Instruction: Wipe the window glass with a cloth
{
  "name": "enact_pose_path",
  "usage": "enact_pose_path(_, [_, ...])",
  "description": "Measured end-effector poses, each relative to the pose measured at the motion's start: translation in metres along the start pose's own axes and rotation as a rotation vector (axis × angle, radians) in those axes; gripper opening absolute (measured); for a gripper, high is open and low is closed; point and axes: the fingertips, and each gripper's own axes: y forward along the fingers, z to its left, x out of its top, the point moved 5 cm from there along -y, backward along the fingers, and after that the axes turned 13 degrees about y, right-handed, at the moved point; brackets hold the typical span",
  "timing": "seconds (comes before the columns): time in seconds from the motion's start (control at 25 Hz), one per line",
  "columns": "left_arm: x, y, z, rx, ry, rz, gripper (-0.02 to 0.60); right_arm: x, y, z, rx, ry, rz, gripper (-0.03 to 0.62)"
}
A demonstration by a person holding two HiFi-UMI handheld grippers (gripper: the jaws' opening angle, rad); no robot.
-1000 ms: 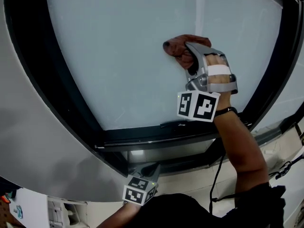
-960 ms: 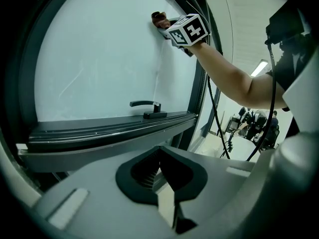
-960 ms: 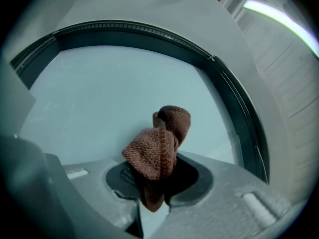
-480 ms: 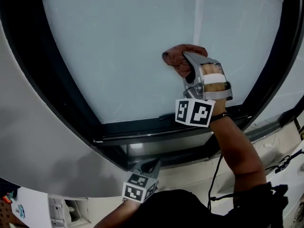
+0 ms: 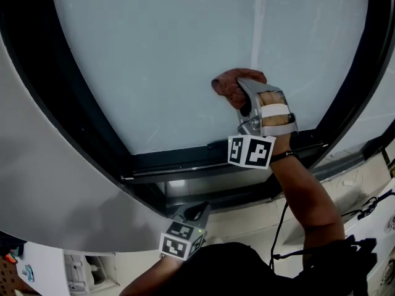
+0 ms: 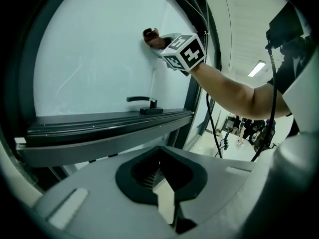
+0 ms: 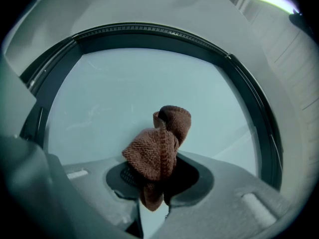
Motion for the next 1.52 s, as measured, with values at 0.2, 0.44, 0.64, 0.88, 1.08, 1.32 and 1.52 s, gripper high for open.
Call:
enact_pose_path(0.2, [0.000, -0.001, 0.002, -0.001, 0.002, 0.002, 0.017, -0.009, -0.007, 0.023, 0.035, -0.009, 0.012, 0.086])
enact_pose_path(0.44, [-0.001, 0.001, 0.002, -0.005, 0.000, 0.002, 0.017, -0.022, -0.017, 0.053, 0.084, -0.003, 0.034, 0.086])
enact_pose_path(0.64, [-0.002, 0.004, 0.003, -0.011, -0.003, 0.005, 0.017, -0.027, -0.021, 0.069, 0.099, 0.009, 0.043, 0.086])
enact_pose_path(0.88, [-0.003, 0.005, 0.002, -0.014, -0.002, 0.008, 0.018, -0.032, -0.025, 0.084, 0.120, 0.008, 0.049, 0.086])
enact_pose_path(1.08, [-0.003, 0.007, 0.001, -0.012, -0.006, 0.009, 0.017, -0.038, -0.030, 0.098, 0.154, 0.014, 0.058, 0.086])
enact_pose_path(1.32, [-0.002, 0.008, 0.002, -0.008, -0.010, 0.009, 0.017, -0.046, -0.036, 0.118, 0.204, 0.018, 0.072, 0.086])
enact_pose_path(1.52, [0.000, 0.011, 0.004, -0.007, -0.010, 0.007, 0.017, -0.049, -0.038, 0.129, 0.228, 0.010, 0.073, 0.086])
